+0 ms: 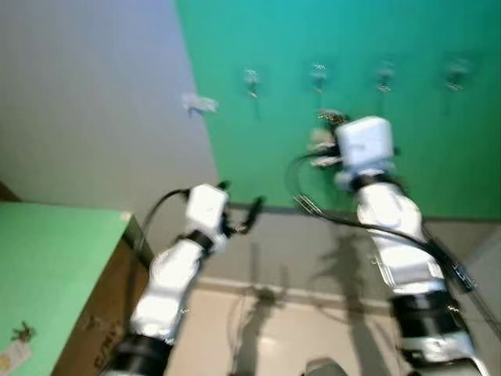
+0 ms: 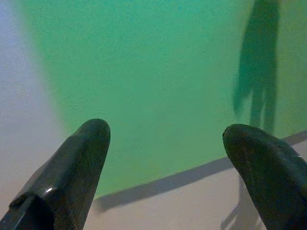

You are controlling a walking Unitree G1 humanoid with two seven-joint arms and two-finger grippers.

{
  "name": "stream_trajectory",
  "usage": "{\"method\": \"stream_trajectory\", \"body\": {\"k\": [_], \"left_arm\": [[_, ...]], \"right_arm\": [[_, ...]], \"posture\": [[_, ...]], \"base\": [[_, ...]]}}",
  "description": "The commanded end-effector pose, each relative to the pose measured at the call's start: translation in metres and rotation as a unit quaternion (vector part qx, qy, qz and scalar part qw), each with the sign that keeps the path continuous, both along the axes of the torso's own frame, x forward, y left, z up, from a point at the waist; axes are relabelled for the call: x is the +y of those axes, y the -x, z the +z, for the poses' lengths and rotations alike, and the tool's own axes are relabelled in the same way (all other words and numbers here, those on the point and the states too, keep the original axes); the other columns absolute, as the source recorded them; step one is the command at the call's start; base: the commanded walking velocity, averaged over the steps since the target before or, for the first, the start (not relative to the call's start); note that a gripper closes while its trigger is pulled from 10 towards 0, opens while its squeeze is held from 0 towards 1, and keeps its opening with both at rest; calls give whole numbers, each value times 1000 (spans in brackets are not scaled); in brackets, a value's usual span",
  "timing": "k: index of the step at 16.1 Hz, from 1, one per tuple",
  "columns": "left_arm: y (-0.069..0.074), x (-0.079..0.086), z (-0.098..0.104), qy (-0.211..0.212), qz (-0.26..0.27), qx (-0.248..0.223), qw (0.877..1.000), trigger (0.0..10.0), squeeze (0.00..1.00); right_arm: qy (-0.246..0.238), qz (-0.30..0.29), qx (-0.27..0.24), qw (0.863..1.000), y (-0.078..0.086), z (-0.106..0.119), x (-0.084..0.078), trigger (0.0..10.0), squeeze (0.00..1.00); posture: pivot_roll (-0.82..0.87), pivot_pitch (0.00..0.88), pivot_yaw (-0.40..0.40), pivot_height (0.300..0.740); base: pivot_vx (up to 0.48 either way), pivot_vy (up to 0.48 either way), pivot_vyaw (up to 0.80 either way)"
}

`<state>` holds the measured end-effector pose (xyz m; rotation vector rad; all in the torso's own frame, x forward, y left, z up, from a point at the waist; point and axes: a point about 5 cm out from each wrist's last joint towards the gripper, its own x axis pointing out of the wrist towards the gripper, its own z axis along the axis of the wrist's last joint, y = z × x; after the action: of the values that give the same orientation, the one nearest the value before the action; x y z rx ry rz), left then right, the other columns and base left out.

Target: Hang keys on a hook

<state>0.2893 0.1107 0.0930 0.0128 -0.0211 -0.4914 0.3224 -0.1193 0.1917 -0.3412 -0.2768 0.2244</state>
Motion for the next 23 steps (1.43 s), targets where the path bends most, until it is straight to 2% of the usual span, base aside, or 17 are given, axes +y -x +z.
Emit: {"method": "stream_trajectory", "body": {"k": [1,2,3,5,6,7,8,10,12,14,18,21,23], "left_arm": [[0,-1,0,7,3,2,1000,10000,0],[0,-1,1,8,3,3,1000,10000,0],[1,-1,0,7,3,3,1000,10000,0],[2,-1,0,9,4,4,1000,10000,0],[2,-1,0,9,5,4,1000,10000,0],[2,-1,-1,9,3,6,1000,10000,0],[2,-2,-2,9,0,10,1000,10000,0],[6,-6,-4,0,-21,13,1000,10000,0],[7,-8,-6,-3,-31,17,999,10000,0],[8,-9,-6,-3,-38,18,999,10000,0],[10,-13,-7,-6,-47,21,999,10000,0],[11,-16,-8,-6,-58,25,998,10000,0],[13,-18,-7,-3,-62,25,998,10000,0]], "right_arm": [[10,-7,7,1000,-2,3,-5,0,0],[9,-7,11,1000,-2,2,-5,0,0],[-6,-21,42,999,-3,-4,-9,0,39],[-3,-43,66,997,-5,-8,-9,0,63],[-1,-37,73,997,-5,-8,-6,0,43],[0,-19,53,998,-5,3,1,0,35],[13,-17,39,999,-6,9,1,0,0],[51,-30,10,998,-11,17,-2,0,0],[63,-38,1,997,-14,23,-2,0,0],[99,-36,-20,994,-15,31,-1,0,0],[212,-14,-95,973,-15,44,6,0,0],[246,-13,-85,966,-24,38,6,0,0],[278,-32,-94,956,-33,38,3,0,0]], "posture": [[-273,26,112,720],[-273,26,112,720],[-269,29,107,720],[-269,28,103,720],[-272,30,103,720],[-272,30,103,720],[-274,31,101,720],[-276,30,100,720],[-272,31,98,720],[-270,33,97,720],[-274,32,96,720],[-275,31,98,720],[-266,34,96,720]], "base": [[0,0,0],[0,0,0],[0,0,0],[0,0,0],[0,0,0],[0,0,0],[0,0,0],[0,0,0],[0,0,0],[0,0,0],[0,0,0],[0,0,0],[0,0,0]]}}
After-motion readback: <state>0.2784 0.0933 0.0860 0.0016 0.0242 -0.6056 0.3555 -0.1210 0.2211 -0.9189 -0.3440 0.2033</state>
